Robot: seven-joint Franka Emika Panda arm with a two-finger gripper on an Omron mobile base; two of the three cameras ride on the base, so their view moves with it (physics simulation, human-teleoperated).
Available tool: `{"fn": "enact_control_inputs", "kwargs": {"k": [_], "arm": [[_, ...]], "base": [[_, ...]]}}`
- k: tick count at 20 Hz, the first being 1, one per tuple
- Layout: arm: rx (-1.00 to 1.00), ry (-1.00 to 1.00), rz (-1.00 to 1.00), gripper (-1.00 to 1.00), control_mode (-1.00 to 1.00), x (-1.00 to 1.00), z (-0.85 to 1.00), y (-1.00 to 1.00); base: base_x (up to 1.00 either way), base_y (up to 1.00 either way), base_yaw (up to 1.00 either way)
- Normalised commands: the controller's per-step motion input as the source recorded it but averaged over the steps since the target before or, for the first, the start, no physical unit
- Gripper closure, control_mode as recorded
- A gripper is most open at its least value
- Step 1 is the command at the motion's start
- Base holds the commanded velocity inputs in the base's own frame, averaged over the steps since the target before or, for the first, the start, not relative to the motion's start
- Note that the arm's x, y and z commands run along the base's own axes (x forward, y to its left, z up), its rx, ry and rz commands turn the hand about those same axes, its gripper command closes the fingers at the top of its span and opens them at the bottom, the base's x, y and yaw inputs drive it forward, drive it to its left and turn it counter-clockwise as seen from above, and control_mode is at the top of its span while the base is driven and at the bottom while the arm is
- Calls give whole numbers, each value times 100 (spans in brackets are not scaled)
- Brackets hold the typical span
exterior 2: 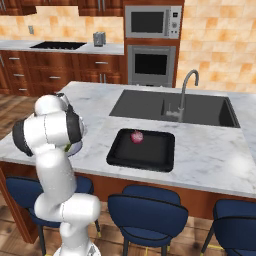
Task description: Create a steak meal by picking up the steak and asparagus from the tray and placing them on the plate. Leave the pomegranate on the tray.
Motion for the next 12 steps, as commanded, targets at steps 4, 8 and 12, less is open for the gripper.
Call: {"fn": "enact_control_inputs", "kwargs": {"k": [4,8,12], "arm": [[1,-32,-1,-100,-100,-45,62,-59],[1,-27,0,-100,-100,-35,78,-52],[2,-27,0,-100,-100,-36,75,-54]], "base": [[0,0,0],[0,0,0],[0,0,0]]}}
